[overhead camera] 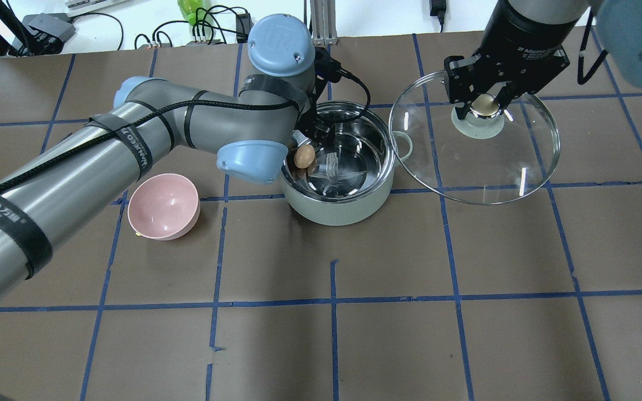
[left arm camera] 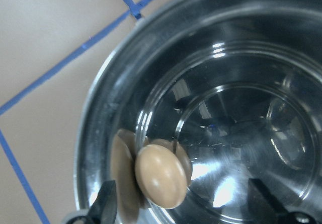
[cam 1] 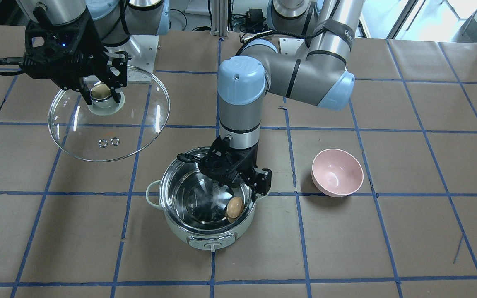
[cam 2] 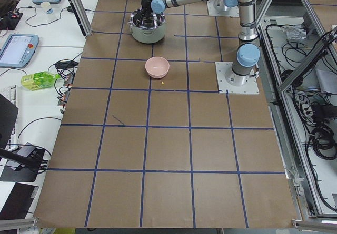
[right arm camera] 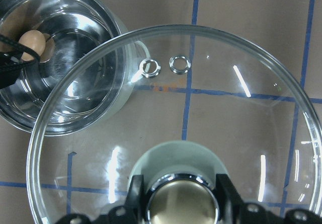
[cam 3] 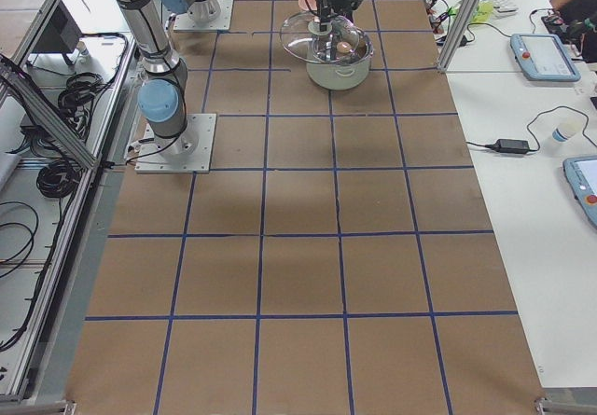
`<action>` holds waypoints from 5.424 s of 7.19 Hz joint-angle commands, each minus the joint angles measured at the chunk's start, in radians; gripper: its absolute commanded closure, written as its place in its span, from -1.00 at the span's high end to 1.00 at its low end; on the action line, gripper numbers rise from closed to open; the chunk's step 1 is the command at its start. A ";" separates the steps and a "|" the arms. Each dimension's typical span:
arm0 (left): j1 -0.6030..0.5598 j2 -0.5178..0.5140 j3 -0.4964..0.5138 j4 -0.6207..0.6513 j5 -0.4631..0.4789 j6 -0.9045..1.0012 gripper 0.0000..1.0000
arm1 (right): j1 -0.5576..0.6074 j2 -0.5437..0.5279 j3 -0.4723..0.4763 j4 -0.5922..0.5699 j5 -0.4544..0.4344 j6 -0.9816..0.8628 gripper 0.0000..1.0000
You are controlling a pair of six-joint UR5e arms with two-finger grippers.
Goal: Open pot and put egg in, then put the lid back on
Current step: 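Open the left gripper to release the egg and withdraw it upward, then carry the glass lid back over the pot and lower it on with the right gripper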
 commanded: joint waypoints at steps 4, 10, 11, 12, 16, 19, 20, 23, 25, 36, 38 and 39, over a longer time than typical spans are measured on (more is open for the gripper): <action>0.304 0.323 0.004 -0.541 -0.129 -0.011 0.99 | 0.152 0.237 -0.010 -0.221 0.014 0.102 -1.00; 0.373 0.414 0.106 -0.802 -0.118 -0.212 1.00 | 0.291 0.428 -0.145 -0.291 -0.038 0.333 -1.00; 0.378 0.403 0.107 -0.794 -0.114 -0.169 1.00 | 0.295 0.434 -0.145 -0.309 -0.038 0.342 -0.99; 0.380 0.392 0.107 -0.793 -0.072 -0.123 1.00 | 0.298 0.440 -0.145 -0.327 -0.037 0.353 -0.99; 0.390 0.386 0.106 -0.736 -0.113 -0.115 1.00 | 0.300 0.445 -0.139 -0.346 -0.023 0.373 -0.99; 0.387 0.388 0.092 -0.739 -0.113 -0.117 1.00 | 0.304 0.442 -0.113 -0.348 -0.028 0.371 -0.99; 0.387 0.389 0.092 -0.738 -0.113 -0.117 1.00 | 0.304 0.443 -0.114 -0.351 -0.032 0.371 -0.99; 0.389 0.389 0.092 -0.738 -0.113 -0.117 1.00 | 0.304 0.443 -0.111 -0.354 -0.032 0.370 -0.99; 0.389 0.389 0.093 -0.738 -0.113 -0.117 1.00 | 0.304 0.442 -0.102 -0.357 -0.031 0.370 -0.99; 0.389 0.389 0.092 -0.735 -0.113 -0.117 1.00 | 0.307 0.440 -0.097 -0.355 -0.037 0.365 -0.99; 0.389 0.389 0.092 -0.735 -0.113 -0.117 1.00 | 0.306 0.442 -0.093 -0.357 -0.029 0.365 -0.96; 0.389 0.389 0.092 -0.735 -0.113 -0.117 1.00 | 0.306 0.442 -0.091 -0.355 -0.026 0.367 -0.88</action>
